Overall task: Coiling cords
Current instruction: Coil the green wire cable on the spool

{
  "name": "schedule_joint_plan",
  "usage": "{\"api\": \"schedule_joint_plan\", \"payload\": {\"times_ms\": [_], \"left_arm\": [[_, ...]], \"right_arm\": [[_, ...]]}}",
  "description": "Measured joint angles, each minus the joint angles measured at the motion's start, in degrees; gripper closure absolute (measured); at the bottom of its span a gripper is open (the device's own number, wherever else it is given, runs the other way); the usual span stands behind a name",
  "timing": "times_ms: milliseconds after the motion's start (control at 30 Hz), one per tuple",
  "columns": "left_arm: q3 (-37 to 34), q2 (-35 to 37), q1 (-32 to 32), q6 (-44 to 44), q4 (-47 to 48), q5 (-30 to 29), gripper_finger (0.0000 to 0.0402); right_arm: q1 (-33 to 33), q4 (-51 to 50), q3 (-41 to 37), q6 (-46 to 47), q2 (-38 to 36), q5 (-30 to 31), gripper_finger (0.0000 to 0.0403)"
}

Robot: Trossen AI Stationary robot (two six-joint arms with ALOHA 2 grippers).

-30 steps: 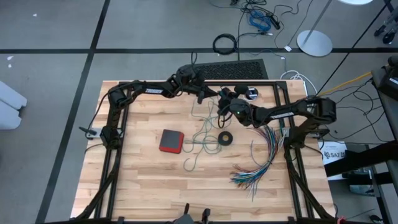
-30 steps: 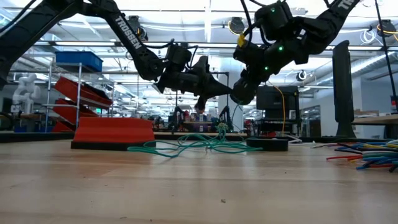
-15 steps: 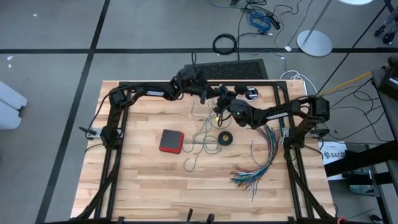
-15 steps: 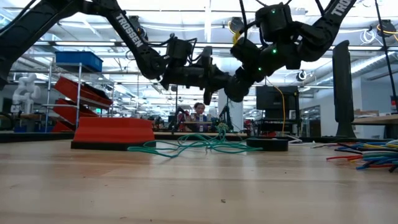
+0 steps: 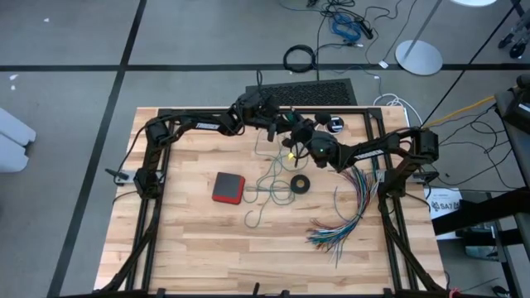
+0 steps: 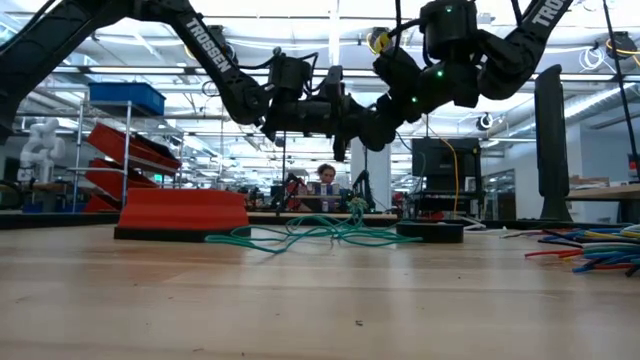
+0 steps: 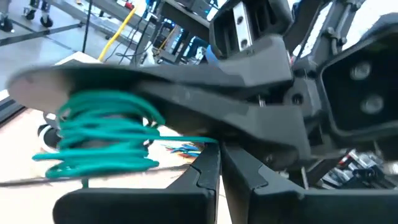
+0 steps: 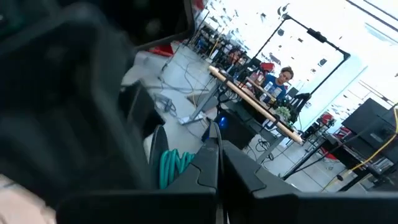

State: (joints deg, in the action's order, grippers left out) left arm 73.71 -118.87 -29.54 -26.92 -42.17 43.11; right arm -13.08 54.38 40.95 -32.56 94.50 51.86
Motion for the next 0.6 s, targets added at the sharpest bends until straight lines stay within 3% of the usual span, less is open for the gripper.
{"api": "schedule_joint_plan", "payload": {"times_ms": [433, 600], "left_arm": [[0.0, 0.0, 0.2, 0.4, -4.1, 5.1, 0.0383], [0.0, -0.1, 0.4, 0.5, -7.4, 11.2, 0.0383]], "right_arm": [[0.1, 12.8, 0.0, -4.8, -0.9, -0.3, 0.0403], [0.0, 14.5, 0.0, -4.0, -2.6, -2.2, 0.0403]]}}
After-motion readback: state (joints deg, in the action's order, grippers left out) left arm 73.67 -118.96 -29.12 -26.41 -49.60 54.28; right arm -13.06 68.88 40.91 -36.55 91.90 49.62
